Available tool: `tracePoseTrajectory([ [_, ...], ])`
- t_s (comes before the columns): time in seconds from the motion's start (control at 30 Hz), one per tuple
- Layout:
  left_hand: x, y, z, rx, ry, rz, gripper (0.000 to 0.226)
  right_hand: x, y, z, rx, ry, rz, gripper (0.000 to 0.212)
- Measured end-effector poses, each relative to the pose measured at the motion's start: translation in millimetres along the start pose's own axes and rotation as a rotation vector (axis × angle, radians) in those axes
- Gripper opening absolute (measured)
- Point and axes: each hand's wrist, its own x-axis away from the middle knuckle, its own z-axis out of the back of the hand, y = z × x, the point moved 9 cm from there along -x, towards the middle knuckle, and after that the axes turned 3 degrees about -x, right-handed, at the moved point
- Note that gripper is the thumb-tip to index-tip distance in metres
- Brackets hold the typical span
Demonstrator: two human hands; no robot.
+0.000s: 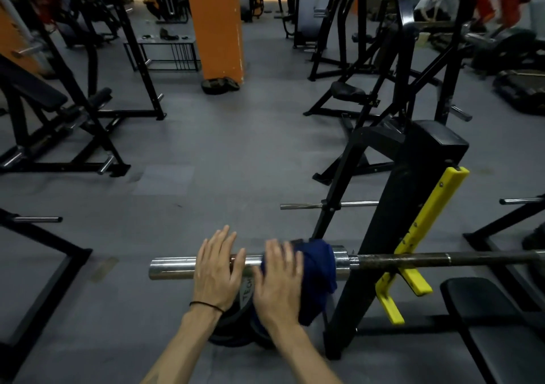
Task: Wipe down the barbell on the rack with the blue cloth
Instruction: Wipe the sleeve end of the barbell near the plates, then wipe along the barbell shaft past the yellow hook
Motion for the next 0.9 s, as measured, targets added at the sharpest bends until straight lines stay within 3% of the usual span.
tracePoseTrajectory([
  [0.07, 6.5, 2.4, -2.8, -0.001, -0.001, 0.009, 0.071, 3.9, -22.0, -11.5, 0.077, -0.095, 0.362, 0.055],
  [0.1, 8.6, 4.3, -2.5, 0.001, 0.009, 0.005, 0.071, -0.6, -9.4, -4.6, 0.102, -0.085, 0.435, 0.054],
  [0.13, 10.0, 7.2, -1.0, 0.005, 0.025, 0.006, 0.07, -6.4, 10.1, 6.6, 0.117, -0.05, 0.438, 0.054],
  [0.2, 17.0, 14.5, -0.3, 0.014, 0.043, 0.029, 0.068, -11.2, 50.6, 27.9, 0.102, 0.026, 0.218, 0.056],
  [0.27, 25.9, 22.4, -4.2, 0.016, 0.028, 0.043, 0.067, -4.0, 54.4, 23.8, 0.033, 0.057, -0.002, 0.06],
  [0.3, 29.7, 26.8, -5.5, 0.011, 0.021, 0.04, 0.067, -0.7, 41.2, 16.2, 0.002, 0.067, -0.022, 0.061],
  [0.4, 40.7, 30.9, -5.9, 0.005, 0.007, 0.018, 0.068, 4.2, -3.3, -0.9, 0.071, 0.005, 0.337, 0.055],
  [0.47, 43.8, 23.4, -0.6, 0.001, 0.012, 0.019, 0.067, -3.9, 2.9, 6.4, 0.081, 0.009, 0.432, 0.05],
  [0.53, 44.9, 13.6, 5.2, -0.007, 0.028, 0.04, 0.067, -10.7, 17.7, 17.8, -0.068, 0.011, 0.286, 0.043],
  [0.73, 28.3, 13.7, 11.5, -0.007, 0.049, -0.01, 0.067, -15.3, 49.8, 64.2, -0.83, -0.002, -0.308, 0.039],
  [0.8, 19.0, 26.0, 9.3, 0.014, 0.043, -0.032, 0.068, -18.4, 66.1, 88.5, -0.938, 0.062, -0.401, 0.032],
  [0.9, 5.1, 50.8, 0.5, 0.038, 0.023, -0.1, 0.069, -24.9, 88.7, 122.9, -0.955, 0.164, -0.398, 0.034],
])
